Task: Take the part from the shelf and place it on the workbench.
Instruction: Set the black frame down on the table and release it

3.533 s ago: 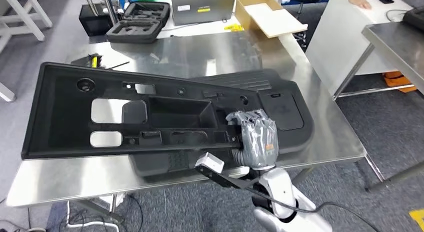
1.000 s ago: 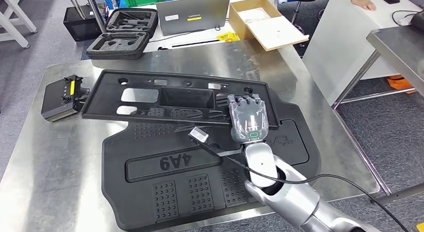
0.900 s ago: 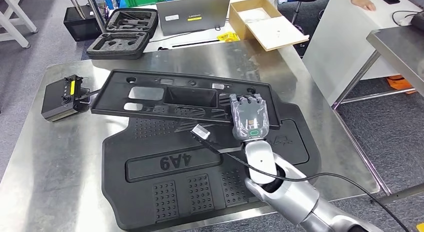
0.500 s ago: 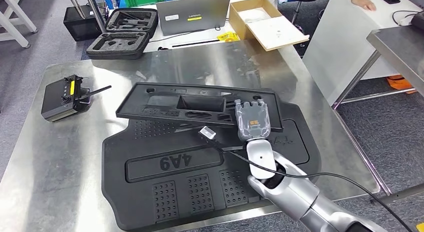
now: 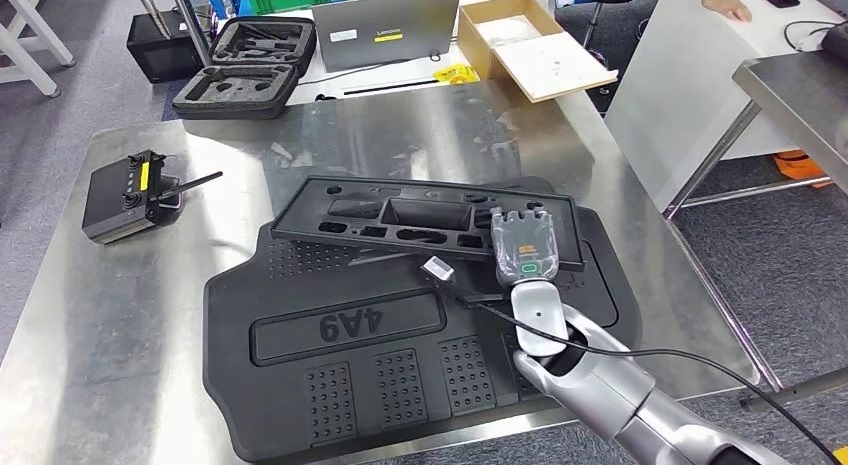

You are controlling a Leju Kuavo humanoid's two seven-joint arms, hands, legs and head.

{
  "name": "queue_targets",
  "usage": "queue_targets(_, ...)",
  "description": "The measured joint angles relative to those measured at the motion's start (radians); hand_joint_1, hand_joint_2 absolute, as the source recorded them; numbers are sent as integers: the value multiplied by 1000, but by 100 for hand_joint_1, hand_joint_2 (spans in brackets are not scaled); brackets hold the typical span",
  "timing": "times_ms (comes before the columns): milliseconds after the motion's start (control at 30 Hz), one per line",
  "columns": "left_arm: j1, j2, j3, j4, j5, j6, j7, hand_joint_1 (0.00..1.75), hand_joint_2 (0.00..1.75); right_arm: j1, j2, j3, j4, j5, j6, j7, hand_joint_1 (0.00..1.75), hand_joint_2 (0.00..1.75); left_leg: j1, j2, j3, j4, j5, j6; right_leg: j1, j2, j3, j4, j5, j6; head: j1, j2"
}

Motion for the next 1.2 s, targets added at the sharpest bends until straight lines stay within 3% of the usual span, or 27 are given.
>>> queue_targets(133,0,1,0,0,0,-1,0,0,0,16,-23,-9,-15,-15,3,-1,161,175,0,0,0,0,0,0,0,0,0,0,0,0,0,0)
queue_targets(167,0,2,0,0,1,-2,-1,0,0,21,-30,-10,-22,-19,7,-1,141,175,0,0,0,0,0,0,0,0,0,0,0,0,0,0)
queue_targets(267,1,4,0,0,4,-4,-6,0,0,34,-48,-18,-46,-27,25,-2,24,175,0,0,0,0,0,0,0,0,0,0,0,0,0,0)
queue_targets(300,2,4,0,0,6,-4,-7,0,0,38,-53,-22,-55,-28,32,-2,2,175,0,0,0,0,0,0,0,0,0,0,0,0,0,0)
queue_targets(967,20,14,7,0,30,-4,-33,0,0,147,-150,-92,-293,54,116,-17,0,175,0,0,4,0,-1,1,0,0,4,-1,0,0,0,0)
queue_targets(1200,22,16,7,0,37,-4,-43,0,0,187,-167,-131,-379,66,205,-35,0,175,0,0,5,0,-1,1,0,0,6,-2,0,0,0,0)
